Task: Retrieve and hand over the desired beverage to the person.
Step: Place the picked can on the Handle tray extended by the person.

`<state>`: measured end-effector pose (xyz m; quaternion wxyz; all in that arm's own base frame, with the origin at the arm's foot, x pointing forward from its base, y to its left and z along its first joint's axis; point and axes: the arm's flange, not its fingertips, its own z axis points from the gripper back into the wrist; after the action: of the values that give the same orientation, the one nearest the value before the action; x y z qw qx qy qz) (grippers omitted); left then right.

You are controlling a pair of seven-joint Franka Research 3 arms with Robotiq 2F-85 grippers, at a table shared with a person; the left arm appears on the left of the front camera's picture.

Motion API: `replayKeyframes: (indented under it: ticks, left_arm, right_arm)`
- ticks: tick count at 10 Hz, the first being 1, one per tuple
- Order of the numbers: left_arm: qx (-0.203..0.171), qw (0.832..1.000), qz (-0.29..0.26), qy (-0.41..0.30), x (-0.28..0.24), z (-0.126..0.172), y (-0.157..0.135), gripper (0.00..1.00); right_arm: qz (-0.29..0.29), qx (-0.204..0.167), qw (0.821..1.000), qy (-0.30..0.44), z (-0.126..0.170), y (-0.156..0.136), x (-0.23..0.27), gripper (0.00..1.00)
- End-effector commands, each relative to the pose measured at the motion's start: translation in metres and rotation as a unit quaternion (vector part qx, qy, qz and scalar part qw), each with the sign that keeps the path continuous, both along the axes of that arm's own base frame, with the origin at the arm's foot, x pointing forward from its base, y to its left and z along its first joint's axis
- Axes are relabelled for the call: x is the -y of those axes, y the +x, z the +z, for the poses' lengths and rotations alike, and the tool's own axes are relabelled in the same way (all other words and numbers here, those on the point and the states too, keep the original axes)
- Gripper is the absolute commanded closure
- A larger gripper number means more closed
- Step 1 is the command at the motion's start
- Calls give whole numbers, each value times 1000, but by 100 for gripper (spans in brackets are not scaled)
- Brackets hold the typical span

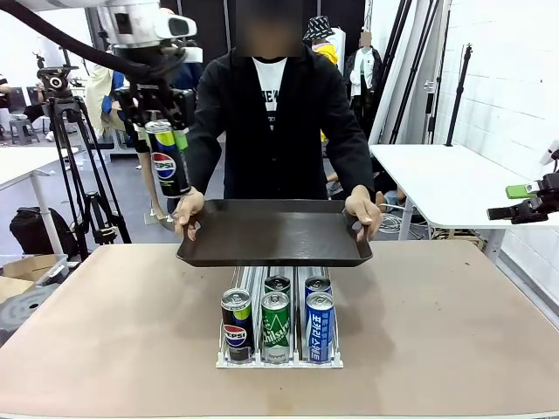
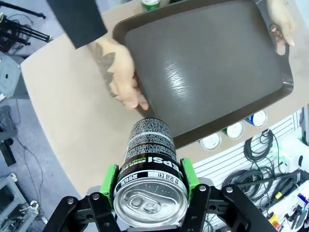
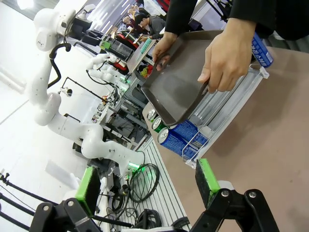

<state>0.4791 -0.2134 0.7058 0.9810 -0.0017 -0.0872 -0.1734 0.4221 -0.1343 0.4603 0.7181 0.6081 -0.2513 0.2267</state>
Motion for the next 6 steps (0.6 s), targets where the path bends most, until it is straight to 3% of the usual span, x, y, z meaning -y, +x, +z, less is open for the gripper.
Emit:
replayKeyframes:
  ticks: [1,6]
  left_arm:
    - [-12,1000,-4,8,21,9,14,100]
    - [-23,999,-47,11,77,-20,48,100]
  right_arm:
    - [1,6,1000,4,0,-1,-1,0]
    - [1,6,1000,4,0,-1,-1,0]
